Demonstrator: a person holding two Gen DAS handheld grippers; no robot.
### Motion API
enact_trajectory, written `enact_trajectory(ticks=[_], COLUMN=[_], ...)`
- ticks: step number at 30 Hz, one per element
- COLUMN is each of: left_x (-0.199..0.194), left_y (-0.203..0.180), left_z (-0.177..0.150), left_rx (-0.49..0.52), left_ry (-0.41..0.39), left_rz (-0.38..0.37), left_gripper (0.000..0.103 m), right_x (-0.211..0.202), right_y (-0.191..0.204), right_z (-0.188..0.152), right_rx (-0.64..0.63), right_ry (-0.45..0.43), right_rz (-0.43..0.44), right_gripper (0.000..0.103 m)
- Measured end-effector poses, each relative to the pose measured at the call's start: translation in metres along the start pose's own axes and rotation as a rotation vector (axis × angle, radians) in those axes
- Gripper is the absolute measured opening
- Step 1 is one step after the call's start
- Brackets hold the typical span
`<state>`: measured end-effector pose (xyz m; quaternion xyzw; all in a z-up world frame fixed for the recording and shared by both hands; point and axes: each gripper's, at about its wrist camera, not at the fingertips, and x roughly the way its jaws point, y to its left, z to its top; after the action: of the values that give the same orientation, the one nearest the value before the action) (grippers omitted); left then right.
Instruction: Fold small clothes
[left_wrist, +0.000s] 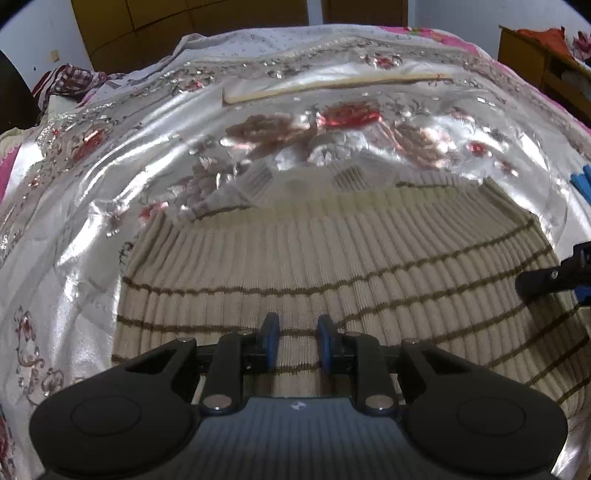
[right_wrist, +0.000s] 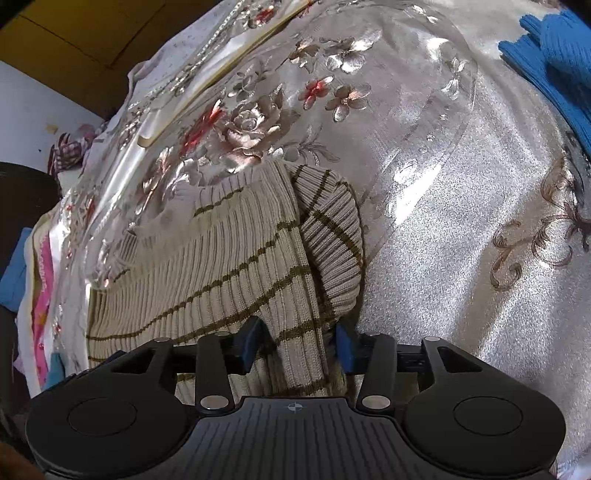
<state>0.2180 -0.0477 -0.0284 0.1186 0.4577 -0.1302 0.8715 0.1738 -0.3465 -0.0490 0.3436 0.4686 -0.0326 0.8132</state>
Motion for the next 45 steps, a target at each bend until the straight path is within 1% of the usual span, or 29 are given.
enact_trajectory(ticks=[2, 4, 7, 9, 13, 16, 18, 21, 25, 27, 29, 33, 34, 35, 36, 38, 39, 41, 43, 45], left_x=[0.004, 0.001, -0.008, -0.011, 0.001, -0.006, -0.012, -0.016, -0.020, -0.009, -0.005, -0.021, -0.021, -0.017, -0.014, -0.016, -0.021, -0.028, -0.026, -0.029], left_y=[-0.004, -0.005, 0.001, 0.001, -0.011, -0.007, -0.004, -0.001, 0.000, -0.002, -0.003, 0.001, 0.001, 0.000, -0.001, -0.003, -0.002, 0.004, 0.007, 0.008], left_z=[-0.004, -0.003, 0.000, 0.000, -0.008, -0.004, -0.004, -0.008, -0.012, -0.017, -0.021, -0.016, -0.018, -0.022, -0.026, -0.029, -0.028, -0.028, -0.036, -0.043], left_rx=[0.026, 0.026, -0.032, -0.052, 0.008, -0.008, -0.024, -0.032, -0.027, 0.006, 0.020, -0.004, -0.005, 0.006, 0.017, 0.035, 0.026, -0.013, -0.009, 0.000], left_ry=[-0.005, -0.013, -0.022, -0.027, -0.010, -0.021, -0.039, -0.044, -0.053, -0.026, -0.025, -0.059, -0.050, -0.028, -0.019, -0.029, -0.034, -0.038, -0.010, -0.001], left_rz=[0.013, 0.014, -0.013, -0.022, 0.009, 0.006, 0.018, 0.044, 0.038, 0.039, 0.040, 0.025, 0.016, 0.016, 0.025, 0.032, 0.025, 0.002, -0.001, -0.003], left_gripper=[0.030, 0.029, 0.029, 0.029, 0.029, 0.029, 0.029, 0.029, 0.029, 0.030, 0.030, 0.030, 0.030, 0.030, 0.030, 0.030, 0.030, 0.031, 0.032, 0.032], right_x=[0.001, -0.002, -0.010, -0.016, -0.005, -0.003, -0.003, -0.002, -0.004, -0.002, 0.000, 0.002, 0.002, 0.002, 0.001, -0.001, -0.003, -0.009, -0.017, -0.027], right_y=[-0.003, -0.004, -0.002, -0.004, -0.012, -0.008, -0.006, -0.007, -0.014, -0.015, -0.013, -0.010, -0.010, -0.010, -0.009, -0.006, -0.003, 0.001, 0.004, 0.009], right_z=[-0.002, -0.003, -0.002, -0.002, 0.000, 0.001, 0.000, -0.002, -0.009, -0.013, -0.014, -0.014, -0.015, -0.015, -0.015, -0.013, -0.011, -0.010, -0.009, -0.007], right_rx=[0.011, 0.020, -0.004, -0.007, 0.019, -0.001, -0.013, 0.004, 0.042, 0.044, 0.044, 0.044, 0.046, 0.050, 0.054, 0.044, 0.028, 0.000, -0.013, -0.030], right_ry=[-0.009, -0.023, -0.054, -0.078, -0.042, -0.041, -0.042, -0.031, -0.020, -0.010, -0.012, -0.014, -0.018, -0.020, -0.018, -0.011, -0.009, -0.017, -0.029, -0.055], right_rz=[0.009, 0.018, 0.008, 0.009, 0.005, 0.017, 0.028, 0.035, 0.057, 0.061, 0.059, 0.058, 0.059, 0.050, 0.038, 0.016, -0.001, -0.023, -0.055, -0.090], right_gripper=[0.046, 0.046, 0.046, 0.046, 0.045, 0.046, 0.041, 0.040, 0.043, 0.042, 0.045, 0.045, 0.044, 0.041, 0.040, 0.042, 0.044, 0.045, 0.045, 0.045])
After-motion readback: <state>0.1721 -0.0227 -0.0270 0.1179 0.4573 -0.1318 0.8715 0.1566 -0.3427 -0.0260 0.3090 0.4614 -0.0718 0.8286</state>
